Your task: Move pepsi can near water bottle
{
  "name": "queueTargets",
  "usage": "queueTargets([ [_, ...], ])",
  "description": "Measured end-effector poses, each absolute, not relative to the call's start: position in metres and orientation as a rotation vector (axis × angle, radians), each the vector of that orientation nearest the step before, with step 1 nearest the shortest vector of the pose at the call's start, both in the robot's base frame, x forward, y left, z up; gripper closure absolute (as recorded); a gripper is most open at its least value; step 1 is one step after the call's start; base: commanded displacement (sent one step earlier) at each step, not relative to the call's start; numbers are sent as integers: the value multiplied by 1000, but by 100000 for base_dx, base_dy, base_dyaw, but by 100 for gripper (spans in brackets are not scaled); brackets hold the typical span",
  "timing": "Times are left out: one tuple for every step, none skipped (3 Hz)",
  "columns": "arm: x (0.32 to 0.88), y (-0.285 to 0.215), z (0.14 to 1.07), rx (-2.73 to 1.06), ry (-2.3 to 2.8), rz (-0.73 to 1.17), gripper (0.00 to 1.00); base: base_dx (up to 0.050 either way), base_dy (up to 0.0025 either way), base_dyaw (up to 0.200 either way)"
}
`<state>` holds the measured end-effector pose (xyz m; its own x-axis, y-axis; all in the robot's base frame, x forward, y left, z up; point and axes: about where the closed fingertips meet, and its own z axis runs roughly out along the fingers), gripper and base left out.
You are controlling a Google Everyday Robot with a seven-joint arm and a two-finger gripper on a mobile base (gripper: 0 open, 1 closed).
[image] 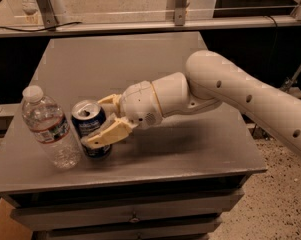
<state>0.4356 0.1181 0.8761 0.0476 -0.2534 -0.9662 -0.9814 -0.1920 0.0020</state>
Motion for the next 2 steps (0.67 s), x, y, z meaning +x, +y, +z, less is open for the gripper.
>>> queueTargets([
  [428, 123, 872, -1611, 1259, 1197, 82, 0, 0, 0],
  [425, 120, 872, -1642, 1249, 1186, 59, 0, 0, 0],
])
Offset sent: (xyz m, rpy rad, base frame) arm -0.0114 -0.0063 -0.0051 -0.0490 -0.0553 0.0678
